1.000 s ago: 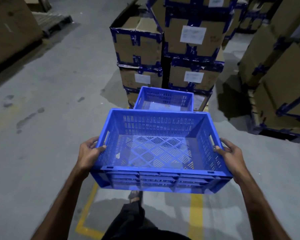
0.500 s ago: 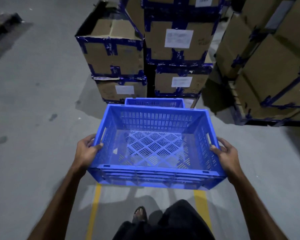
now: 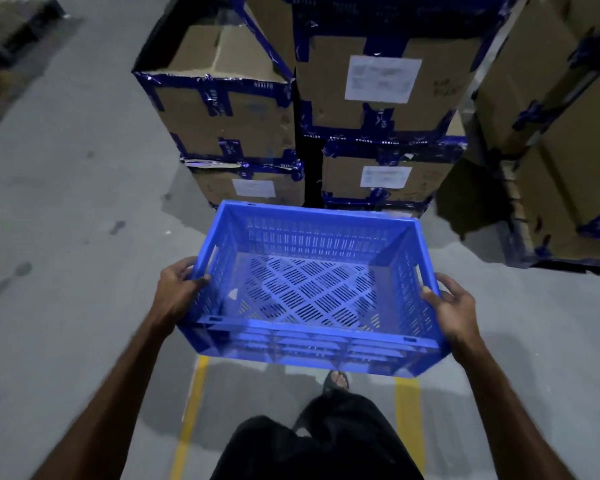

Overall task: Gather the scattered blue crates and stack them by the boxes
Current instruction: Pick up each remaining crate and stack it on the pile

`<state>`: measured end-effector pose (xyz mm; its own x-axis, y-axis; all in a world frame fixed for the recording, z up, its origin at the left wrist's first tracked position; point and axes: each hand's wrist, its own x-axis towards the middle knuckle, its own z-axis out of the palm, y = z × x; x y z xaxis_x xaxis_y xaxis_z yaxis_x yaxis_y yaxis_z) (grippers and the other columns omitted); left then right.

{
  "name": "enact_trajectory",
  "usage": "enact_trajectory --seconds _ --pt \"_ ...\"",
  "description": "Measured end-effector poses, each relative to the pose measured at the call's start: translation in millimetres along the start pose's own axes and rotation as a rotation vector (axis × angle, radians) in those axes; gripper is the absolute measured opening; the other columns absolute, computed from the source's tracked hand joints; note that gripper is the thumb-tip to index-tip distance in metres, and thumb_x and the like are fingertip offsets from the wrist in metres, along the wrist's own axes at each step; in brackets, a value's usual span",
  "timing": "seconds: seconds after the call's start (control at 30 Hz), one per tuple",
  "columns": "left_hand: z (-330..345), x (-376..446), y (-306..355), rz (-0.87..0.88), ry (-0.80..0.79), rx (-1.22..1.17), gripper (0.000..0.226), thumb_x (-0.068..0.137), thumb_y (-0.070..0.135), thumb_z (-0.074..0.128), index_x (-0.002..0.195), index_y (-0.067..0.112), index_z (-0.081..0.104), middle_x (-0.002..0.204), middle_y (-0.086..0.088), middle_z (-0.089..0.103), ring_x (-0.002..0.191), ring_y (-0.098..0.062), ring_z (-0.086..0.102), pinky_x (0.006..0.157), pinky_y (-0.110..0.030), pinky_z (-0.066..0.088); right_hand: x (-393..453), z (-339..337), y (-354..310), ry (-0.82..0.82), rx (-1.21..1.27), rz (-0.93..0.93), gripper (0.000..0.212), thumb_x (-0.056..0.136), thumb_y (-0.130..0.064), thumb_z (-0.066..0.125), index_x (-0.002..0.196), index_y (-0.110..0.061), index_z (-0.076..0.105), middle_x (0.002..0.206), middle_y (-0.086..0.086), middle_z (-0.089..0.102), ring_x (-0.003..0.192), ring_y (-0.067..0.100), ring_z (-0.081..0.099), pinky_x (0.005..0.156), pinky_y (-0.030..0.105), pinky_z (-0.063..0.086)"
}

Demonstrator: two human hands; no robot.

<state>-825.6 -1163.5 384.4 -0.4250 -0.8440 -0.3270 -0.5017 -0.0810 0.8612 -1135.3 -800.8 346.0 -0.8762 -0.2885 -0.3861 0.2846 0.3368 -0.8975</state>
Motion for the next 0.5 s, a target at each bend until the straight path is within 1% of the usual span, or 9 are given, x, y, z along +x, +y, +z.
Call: enact_trajectory --seconds 0.07,0.13,0.2,0.23,0.27,0.33,0.4,0.43,0.5 --pt "9.7 24.2 6.3 0.029 -0.005 0.048 0.035 0.091 -0.009 0.064 0.119 0.011 0.068 0.097 -0.009 0.074 0.068 -0.001 0.071 0.061 -0.018 0.057 29.7 4.7 -4.9 -0.003 -0.006 -0.014 0.04 0.095 -0.012 0.07 0.134 -0.016 0.06 0.096 0.003 0.078 0.085 0.031 0.076 0.083 0.054 0.061" --pt "17.7 49.3 8.3 0.046 -0.016 0.103 0.035 0.089 -0.005 0.067 0.122 0.009 0.068 0.1 -0.012 0.075 0.071 -0.003 0.07 0.066 -0.02 0.057 52.3 11.3 -6.9 0.018 -0.011 -0.031 0.04 0.096 -0.012 0.07 0.134 -0.014 0.06 0.099 0.004 0.078 0.088 0.03 0.076 0.084 0.055 0.061" --pt "25.5 68.8 13.5 0.038 -0.023 0.125 0.037 0.085 0.006 0.073 0.121 0.012 0.069 0.103 -0.013 0.075 0.078 -0.013 0.071 0.073 -0.03 0.059 65.6 18.2 -6.5 0.04 -0.015 -0.061 0.039 0.097 -0.012 0.068 0.135 -0.011 0.059 0.101 0.009 0.077 0.091 0.031 0.075 0.085 0.053 0.061" --pt "29.7 78.4 16.2 0.036 -0.02 0.131 0.038 0.082 0.011 0.074 0.119 0.014 0.07 0.104 -0.012 0.076 0.082 -0.019 0.072 0.077 -0.036 0.06 71.0 21.6 -5.7 0.049 -0.021 -0.085 0.039 0.097 -0.012 0.067 0.135 -0.01 0.058 0.102 0.012 0.077 0.093 0.032 0.075 0.085 0.052 0.061" --pt "33.6 87.9 19.5 0.028 -0.021 0.133 0.037 0.081 0.012 0.074 0.117 0.015 0.07 0.103 -0.012 0.076 0.085 -0.024 0.072 0.08 -0.04 0.06 77.3 24.9 -4.1 0.061 -0.032 -0.107 0.039 0.098 -0.012 0.067 0.135 -0.009 0.058 0.102 0.015 0.077 0.095 0.034 0.074 0.085 0.053 0.06" --pt "42.4 107.2 23.3 0.008 -0.027 0.117 0.03 0.086 0.002 0.07 0.113 0.015 0.071 0.097 -0.011 0.075 0.084 -0.027 0.071 0.081 -0.042 0.06 91.2 32.6 -0.4 0.078 -0.06 -0.126 0.039 0.097 -0.014 0.068 0.135 -0.009 0.058 0.103 0.016 0.077 0.096 0.034 0.074 0.087 0.056 0.059" --pt "49.6 127.8 21.2 0.0 -0.024 0.135 0.028 0.084 -0.001 0.066 0.102 0.019 0.072 0.09 -0.012 0.074 0.081 -0.026 0.069 0.079 -0.045 0.059 105.8 42.2 4.6 0.083 -0.086 -0.113 0.04 0.097 -0.017 0.069 0.135 -0.012 0.059 0.104 0.014 0.077 0.097 0.031 0.074 0.087 0.056 0.059" --pt "52.6 139.6 17.4 0.001 -0.029 0.141 0.027 0.082 0.001 0.065 0.098 0.021 0.073 0.09 -0.013 0.075 0.08 -0.028 0.07 0.079 -0.047 0.06 112.2 47.4 7.6 0.09 -0.101 -0.11 0.041 0.096 -0.021 0.07 0.134 -0.014 0.059 0.105 0.012 0.077 0.097 0.029 0.075 0.088 0.056 0.059" --pt "57.3 162.5 10.2 0.007 -0.055 0.165 0.028 0.079 0.006 0.063 0.094 0.026 0.074 0.093 -0.013 0.077 0.085 -0.033 0.074 0.079 -0.05 0.061 122.6 57.2 14.4 0.112 -0.124 -0.105 0.045 0.092 -0.029 0.072 0.134 -0.022 0.059 0.105 0.008 0.078 0.096 0.025 0.075 0.088 0.053 0.06"
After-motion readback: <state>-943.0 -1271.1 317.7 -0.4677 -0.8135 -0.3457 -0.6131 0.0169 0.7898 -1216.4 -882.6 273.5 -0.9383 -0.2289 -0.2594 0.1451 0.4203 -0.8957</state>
